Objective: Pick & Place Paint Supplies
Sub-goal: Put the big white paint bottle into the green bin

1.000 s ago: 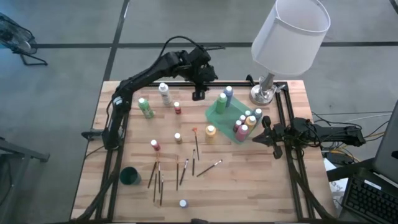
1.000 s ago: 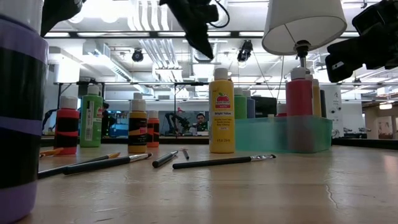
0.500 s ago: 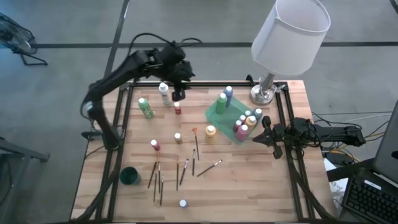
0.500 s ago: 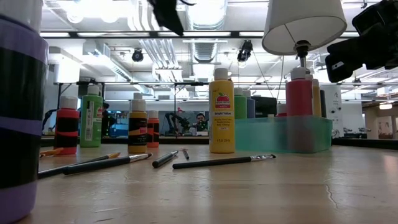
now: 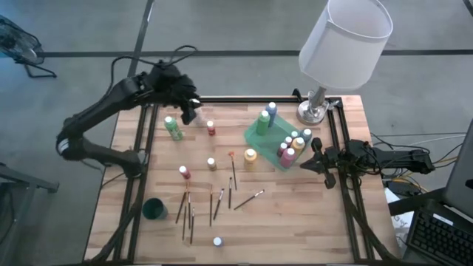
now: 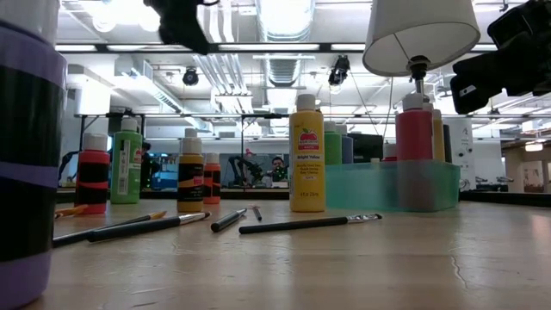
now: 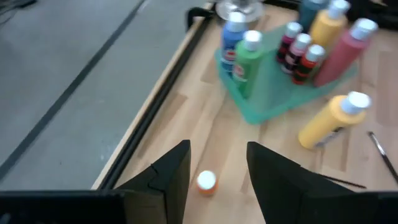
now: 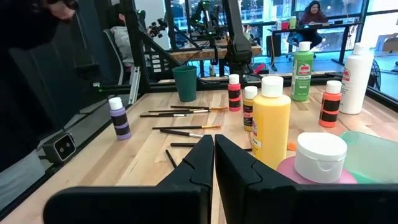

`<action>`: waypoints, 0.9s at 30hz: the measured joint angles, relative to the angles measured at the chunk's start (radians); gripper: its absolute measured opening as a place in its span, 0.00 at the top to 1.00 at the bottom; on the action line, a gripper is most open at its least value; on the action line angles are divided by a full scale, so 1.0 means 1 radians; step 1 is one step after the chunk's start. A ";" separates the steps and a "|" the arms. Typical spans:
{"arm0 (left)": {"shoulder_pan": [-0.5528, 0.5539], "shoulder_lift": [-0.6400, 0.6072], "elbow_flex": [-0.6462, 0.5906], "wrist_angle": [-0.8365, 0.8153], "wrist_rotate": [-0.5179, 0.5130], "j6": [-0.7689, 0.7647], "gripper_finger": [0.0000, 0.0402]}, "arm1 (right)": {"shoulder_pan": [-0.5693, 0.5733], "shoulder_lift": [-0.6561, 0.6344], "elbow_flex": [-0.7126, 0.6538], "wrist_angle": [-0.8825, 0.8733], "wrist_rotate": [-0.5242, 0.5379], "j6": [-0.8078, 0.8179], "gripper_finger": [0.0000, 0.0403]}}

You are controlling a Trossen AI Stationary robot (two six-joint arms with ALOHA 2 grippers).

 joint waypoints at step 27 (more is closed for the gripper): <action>0.267 -0.112 -0.268 0.062 0.278 -0.015 0.62 | 0.000 0.000 0.000 0.000 0.000 0.000 0.97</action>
